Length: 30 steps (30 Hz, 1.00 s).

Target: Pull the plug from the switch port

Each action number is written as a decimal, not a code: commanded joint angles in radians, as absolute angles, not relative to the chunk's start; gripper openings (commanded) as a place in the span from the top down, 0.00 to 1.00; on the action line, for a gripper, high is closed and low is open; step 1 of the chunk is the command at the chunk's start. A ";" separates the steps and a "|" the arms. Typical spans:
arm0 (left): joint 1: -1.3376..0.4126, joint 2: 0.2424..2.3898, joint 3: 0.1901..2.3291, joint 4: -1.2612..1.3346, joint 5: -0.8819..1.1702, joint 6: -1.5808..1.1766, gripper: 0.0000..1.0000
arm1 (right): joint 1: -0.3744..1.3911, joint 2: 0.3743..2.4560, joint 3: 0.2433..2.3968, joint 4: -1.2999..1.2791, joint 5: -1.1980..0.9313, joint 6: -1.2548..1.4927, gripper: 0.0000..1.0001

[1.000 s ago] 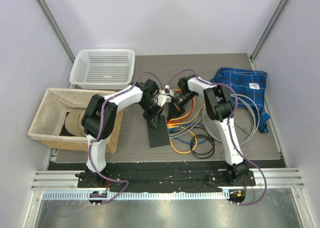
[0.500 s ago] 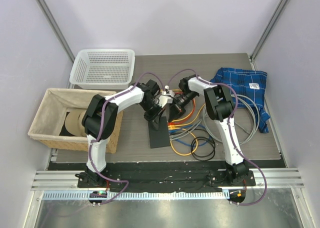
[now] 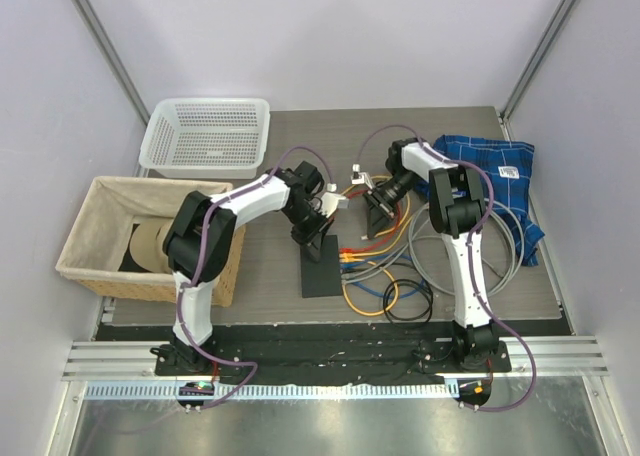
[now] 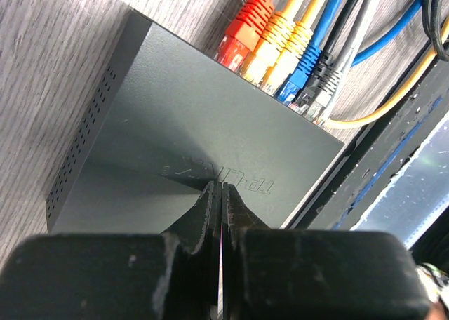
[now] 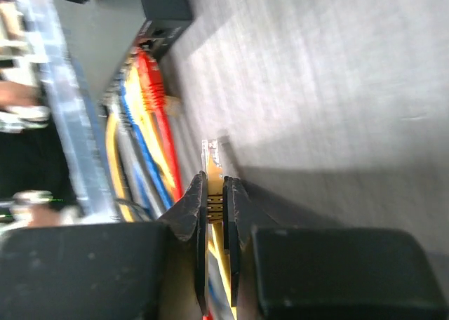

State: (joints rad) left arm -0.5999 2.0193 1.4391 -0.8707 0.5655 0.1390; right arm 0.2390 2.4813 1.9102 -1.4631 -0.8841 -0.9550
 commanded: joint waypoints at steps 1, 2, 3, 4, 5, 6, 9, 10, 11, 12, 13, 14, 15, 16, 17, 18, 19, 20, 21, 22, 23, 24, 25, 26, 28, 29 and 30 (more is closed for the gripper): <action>-0.591 2.073 1.374 -0.753 0.276 0.241 1.00 | 0.245 2.396 2.037 -1.506 -0.848 -1.056 0.99; -0.585 2.059 1.384 -0.761 0.313 0.227 1.00 | 0.245 2.387 2.066 -1.508 -0.909 -1.033 0.99; -0.578 2.037 1.390 -0.765 0.331 0.219 1.00 | 0.245 2.384 2.133 -1.508 -0.940 -1.005 0.99; -0.562 2.017 1.399 -0.767 0.345 0.212 1.00 | 0.245 2.376 2.170 -1.508 -0.969 -0.950 0.99; -0.552 1.975 1.401 -0.772 0.363 0.204 1.00 | 0.244 2.373 2.207 -1.502 -1.023 -0.916 0.99; -0.542 1.954 1.401 -0.776 0.392 0.189 1.00 | 0.245 2.375 2.285 -1.491 -1.044 -0.876 0.99; -0.508 1.882 1.390 -0.788 0.426 0.170 1.00 | 0.245 2.364 2.371 -1.347 -1.107 -0.605 0.98; -0.500 1.867 1.382 -0.792 0.429 0.169 1.00 | 0.242 2.352 2.367 -1.212 -1.115 -0.524 0.98; -0.485 1.838 1.376 -0.793 0.431 0.167 1.00 | 0.242 2.321 2.359 -1.137 -1.120 -0.361 0.98; -0.479 1.824 1.370 -0.792 0.431 0.163 1.00 | 0.244 2.303 2.317 -1.053 -1.130 -0.274 0.98; -0.471 1.812 1.362 -0.787 0.430 0.158 1.00 | 0.244 2.281 2.286 -0.852 -1.132 -0.185 0.98; -0.459 1.801 1.359 -0.787 0.426 0.153 1.00 | 0.244 2.242 2.251 -0.731 -1.129 0.038 0.98; -0.453 1.777 1.358 -0.787 0.426 0.149 1.00 | 0.244 2.220 2.168 -0.604 -1.123 0.145 0.98; -0.448 1.764 1.358 -0.784 0.426 0.141 1.00 | 0.244 2.204 2.128 -0.352 -1.103 0.267 0.99; -0.443 1.749 1.358 -0.785 0.425 0.140 1.00 | 0.247 2.197 2.090 -0.222 -1.092 0.379 0.99; -0.433 1.720 1.364 -0.782 0.423 0.137 1.00 | 0.252 2.203 2.036 -0.104 -1.083 0.602 0.99; -0.427 1.703 1.368 -0.782 0.423 0.132 1.00 | 0.265 2.220 2.030 0.073 -1.075 0.689 0.99; -0.419 1.688 1.374 -0.782 0.423 0.132 1.00 | 0.274 2.249 2.039 0.115 -1.074 0.753 0.99; -0.407 1.675 1.388 -0.782 0.420 0.135 1.00 | 0.285 2.307 2.087 0.127 -1.068 0.823 0.99; -0.397 1.649 1.396 -0.787 0.420 0.138 0.99 | 0.307 2.334 2.112 0.132 -1.045 0.833 0.99; -0.388 1.640 1.405 -0.788 0.416 0.138 0.99 | 0.319 2.353 2.129 0.132 -1.016 0.830 0.99; -0.367 1.628 1.422 -0.788 0.416 0.138 0.99 | 0.331 2.365 2.160 0.127 -0.990 0.816 0.99; -0.359 1.609 1.427 -0.784 0.419 0.138 0.99 | 0.343 2.402 2.189 0.074 -0.965 0.752 0.99; -0.350 1.599 1.431 -0.779 0.423 0.137 0.99 | 0.372 2.423 2.230 0.030 -0.909 0.712 0.99; -0.325 1.574 1.442 -0.776 0.423 0.140 0.99 | 0.399 2.494 2.357 -0.090 -0.839 0.588 0.99; -0.316 1.565 1.446 -0.779 0.423 0.143 0.99 | 0.420 2.525 2.447 -0.127 -0.778 0.553 0.98; -0.310 1.557 1.451 -0.779 0.425 0.143 0.99 | 0.434 2.549 2.488 -0.167 -0.735 0.511 0.98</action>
